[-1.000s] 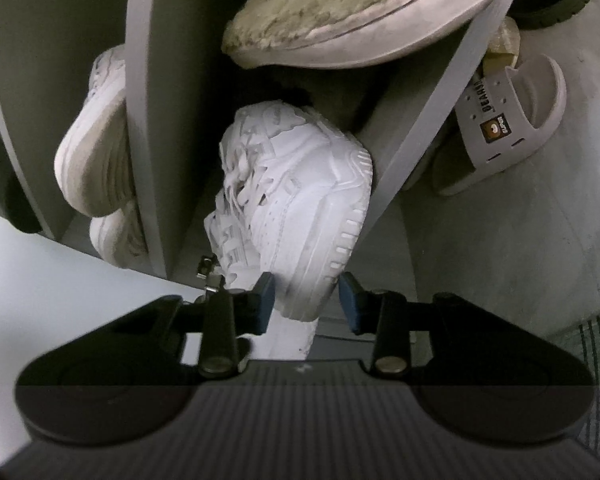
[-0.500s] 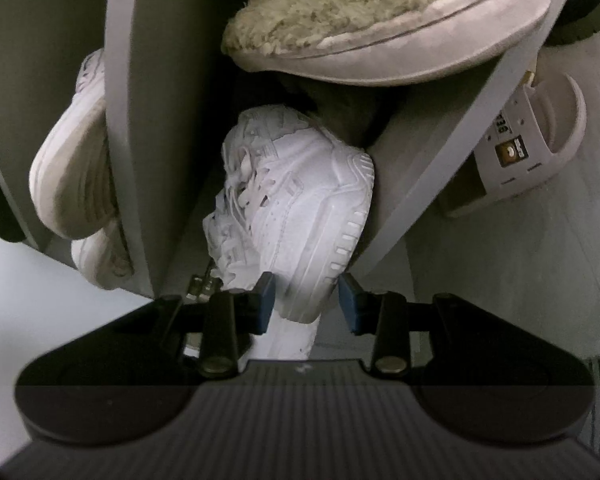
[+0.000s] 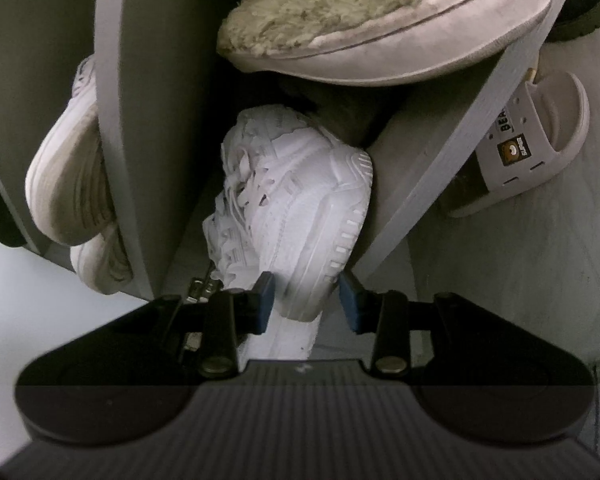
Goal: Organize scattered shoes
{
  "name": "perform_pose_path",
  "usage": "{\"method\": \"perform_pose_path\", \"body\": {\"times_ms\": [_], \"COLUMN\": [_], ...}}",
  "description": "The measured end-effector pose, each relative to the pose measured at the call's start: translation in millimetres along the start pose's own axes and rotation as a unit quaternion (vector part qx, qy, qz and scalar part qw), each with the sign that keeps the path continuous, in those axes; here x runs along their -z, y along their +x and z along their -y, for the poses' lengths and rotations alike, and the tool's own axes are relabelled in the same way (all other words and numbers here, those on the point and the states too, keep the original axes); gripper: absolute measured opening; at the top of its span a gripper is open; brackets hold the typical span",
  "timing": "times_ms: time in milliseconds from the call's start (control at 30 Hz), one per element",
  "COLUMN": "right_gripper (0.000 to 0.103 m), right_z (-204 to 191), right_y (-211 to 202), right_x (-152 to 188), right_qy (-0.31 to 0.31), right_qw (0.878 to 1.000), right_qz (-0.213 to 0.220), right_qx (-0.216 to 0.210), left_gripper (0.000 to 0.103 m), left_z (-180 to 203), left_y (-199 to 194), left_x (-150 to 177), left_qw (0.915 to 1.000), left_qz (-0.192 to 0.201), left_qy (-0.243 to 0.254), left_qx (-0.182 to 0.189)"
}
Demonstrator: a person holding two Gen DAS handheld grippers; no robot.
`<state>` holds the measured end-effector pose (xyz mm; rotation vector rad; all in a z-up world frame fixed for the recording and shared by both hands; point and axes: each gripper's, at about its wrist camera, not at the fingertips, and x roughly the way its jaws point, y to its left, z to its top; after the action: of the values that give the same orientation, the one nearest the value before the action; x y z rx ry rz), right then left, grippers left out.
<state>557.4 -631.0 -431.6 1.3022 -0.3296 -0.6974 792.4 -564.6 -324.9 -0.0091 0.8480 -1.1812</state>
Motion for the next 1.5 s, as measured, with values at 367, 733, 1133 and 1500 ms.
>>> {"method": "perform_pose_path", "body": {"times_ms": [367, 733, 1133, 1500], "right_gripper": [0.056, 0.057, 0.086, 0.088], "right_z": [3.7, -99.7, -266.7, -390.9], "right_y": [-15.1, -69.2, -256.3, -398.6], "right_x": [-3.0, -6.7, -37.5, -82.9], "right_qy": [-0.028, -0.176, -0.245, -0.228], "right_qw": [0.999, 0.976, 0.937, 0.934], "right_qz": [-0.011, -0.044, -0.046, 0.050], "right_qx": [0.038, 0.118, 0.247, 0.271], "left_gripper": [0.090, 0.097, 0.103, 0.103], "left_z": [-8.4, 53.2, 189.7, 351.5], "left_y": [-17.6, -99.3, -245.4, -324.4], "left_x": [24.1, -9.9, -73.7, -89.7], "left_qw": [0.9995, 0.9905, 0.9816, 0.9545], "left_qz": [-0.010, -0.061, -0.095, -0.150], "left_qy": [0.029, 0.075, 0.133, 0.258], "left_qx": [-0.004, -0.098, -0.098, -0.008]}}
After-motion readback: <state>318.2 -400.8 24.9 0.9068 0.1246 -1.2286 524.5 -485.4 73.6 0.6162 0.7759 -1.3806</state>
